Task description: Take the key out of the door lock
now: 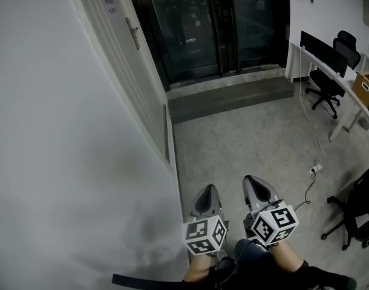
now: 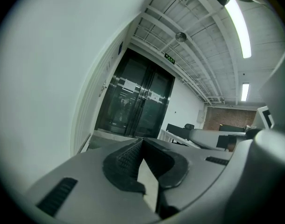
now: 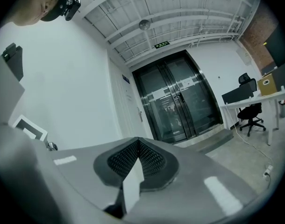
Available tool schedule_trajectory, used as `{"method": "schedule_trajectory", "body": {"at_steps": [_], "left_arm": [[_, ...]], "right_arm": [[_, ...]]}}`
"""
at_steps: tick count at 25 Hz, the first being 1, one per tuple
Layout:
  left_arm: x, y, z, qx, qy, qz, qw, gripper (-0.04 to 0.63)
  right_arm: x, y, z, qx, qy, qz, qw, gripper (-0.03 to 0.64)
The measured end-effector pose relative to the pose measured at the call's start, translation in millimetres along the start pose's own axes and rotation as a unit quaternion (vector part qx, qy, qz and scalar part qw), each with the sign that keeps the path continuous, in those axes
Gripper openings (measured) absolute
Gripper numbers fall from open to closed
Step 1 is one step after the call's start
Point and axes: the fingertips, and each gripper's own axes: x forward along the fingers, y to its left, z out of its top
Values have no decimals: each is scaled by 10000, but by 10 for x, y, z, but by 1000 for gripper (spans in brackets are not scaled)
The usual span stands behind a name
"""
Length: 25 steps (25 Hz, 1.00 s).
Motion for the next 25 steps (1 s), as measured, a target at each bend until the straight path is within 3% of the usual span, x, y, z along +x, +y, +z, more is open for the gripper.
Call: {"method": "schedule_trajectory", "body": {"at_steps": [9,25], "left_arm": [[380,122,-48,-14,127,-18,9999,0],[1813,138,521,216,-96,151,9996,0]], "right_arm": [[332,-169,-18,-70,-2,-37,10000,0],[1710,-861,408,-29,22,563,9984,0]]}}
